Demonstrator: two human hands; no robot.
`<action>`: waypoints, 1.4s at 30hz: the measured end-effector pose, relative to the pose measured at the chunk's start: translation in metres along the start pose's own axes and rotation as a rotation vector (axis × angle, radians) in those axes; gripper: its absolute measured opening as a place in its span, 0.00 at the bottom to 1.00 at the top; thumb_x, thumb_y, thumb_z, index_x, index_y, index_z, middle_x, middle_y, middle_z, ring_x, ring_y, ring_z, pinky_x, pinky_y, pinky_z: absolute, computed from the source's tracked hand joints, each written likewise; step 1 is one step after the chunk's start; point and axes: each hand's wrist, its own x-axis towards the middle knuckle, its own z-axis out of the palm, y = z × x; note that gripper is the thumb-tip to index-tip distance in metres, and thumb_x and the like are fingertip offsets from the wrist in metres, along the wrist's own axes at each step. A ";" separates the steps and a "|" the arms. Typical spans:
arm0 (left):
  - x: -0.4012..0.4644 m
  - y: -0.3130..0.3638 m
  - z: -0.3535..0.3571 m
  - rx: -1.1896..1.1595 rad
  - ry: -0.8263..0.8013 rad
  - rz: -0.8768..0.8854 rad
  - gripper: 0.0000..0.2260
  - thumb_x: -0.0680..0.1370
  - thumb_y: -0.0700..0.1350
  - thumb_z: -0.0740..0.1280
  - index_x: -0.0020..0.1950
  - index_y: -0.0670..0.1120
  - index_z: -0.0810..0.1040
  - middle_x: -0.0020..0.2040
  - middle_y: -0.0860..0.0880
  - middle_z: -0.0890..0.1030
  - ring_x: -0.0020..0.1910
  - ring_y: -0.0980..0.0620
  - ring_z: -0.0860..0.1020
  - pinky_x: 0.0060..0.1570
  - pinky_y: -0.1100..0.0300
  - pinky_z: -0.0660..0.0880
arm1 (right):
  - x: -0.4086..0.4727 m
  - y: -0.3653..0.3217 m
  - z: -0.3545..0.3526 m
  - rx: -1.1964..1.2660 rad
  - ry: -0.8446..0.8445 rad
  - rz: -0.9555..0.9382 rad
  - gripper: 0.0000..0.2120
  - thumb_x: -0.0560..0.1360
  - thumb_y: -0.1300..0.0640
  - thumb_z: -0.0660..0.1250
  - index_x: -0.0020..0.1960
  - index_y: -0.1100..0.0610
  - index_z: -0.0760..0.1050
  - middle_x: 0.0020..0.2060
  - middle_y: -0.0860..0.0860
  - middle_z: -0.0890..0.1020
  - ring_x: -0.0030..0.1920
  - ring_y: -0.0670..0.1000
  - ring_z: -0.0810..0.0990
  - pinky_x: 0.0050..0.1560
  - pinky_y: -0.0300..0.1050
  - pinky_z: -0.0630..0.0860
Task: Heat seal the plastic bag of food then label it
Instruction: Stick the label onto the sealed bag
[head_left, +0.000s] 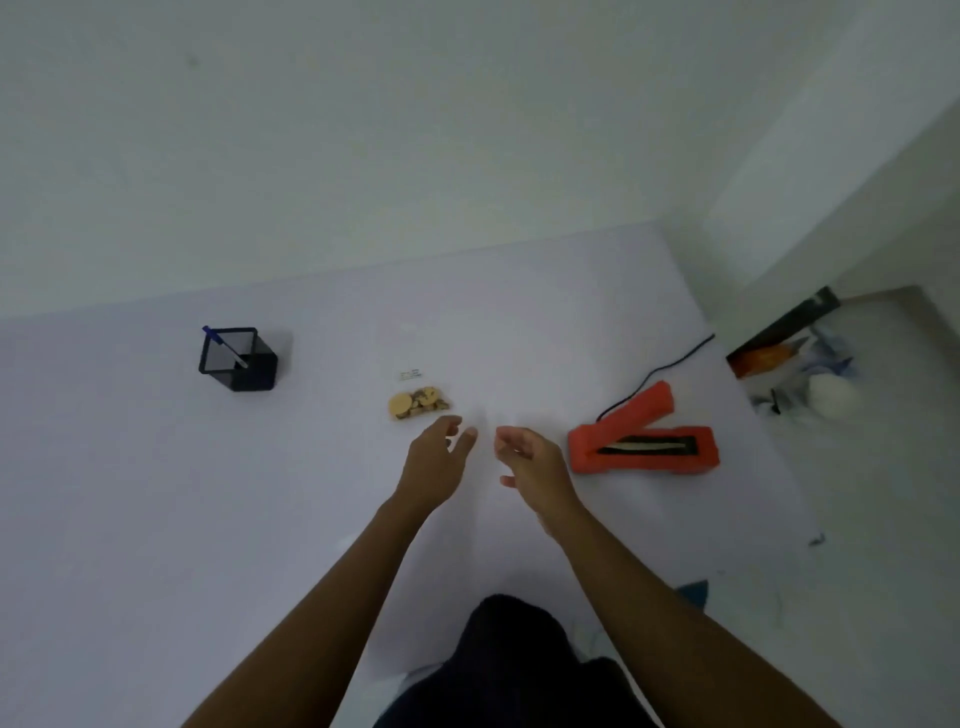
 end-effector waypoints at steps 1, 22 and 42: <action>-0.004 0.007 0.008 -0.003 -0.028 0.025 0.22 0.81 0.57 0.61 0.69 0.45 0.73 0.62 0.47 0.79 0.57 0.50 0.78 0.57 0.58 0.72 | -0.009 0.002 -0.010 0.001 0.015 -0.009 0.12 0.79 0.56 0.67 0.62 0.52 0.79 0.56 0.50 0.82 0.56 0.48 0.81 0.51 0.48 0.83; 0.010 0.099 0.180 -0.110 -0.264 -0.117 0.31 0.80 0.65 0.48 0.75 0.46 0.64 0.70 0.44 0.72 0.68 0.46 0.71 0.61 0.57 0.64 | 0.036 0.082 -0.232 0.024 0.616 0.260 0.29 0.74 0.70 0.61 0.73 0.53 0.65 0.66 0.56 0.76 0.63 0.58 0.76 0.65 0.58 0.74; 0.192 0.159 0.135 -0.194 0.053 -0.273 0.34 0.80 0.66 0.51 0.74 0.40 0.60 0.71 0.39 0.70 0.67 0.41 0.71 0.58 0.55 0.67 | 0.235 -0.040 -0.218 -0.312 0.264 0.105 0.29 0.75 0.71 0.60 0.75 0.57 0.65 0.64 0.58 0.78 0.63 0.60 0.77 0.63 0.51 0.74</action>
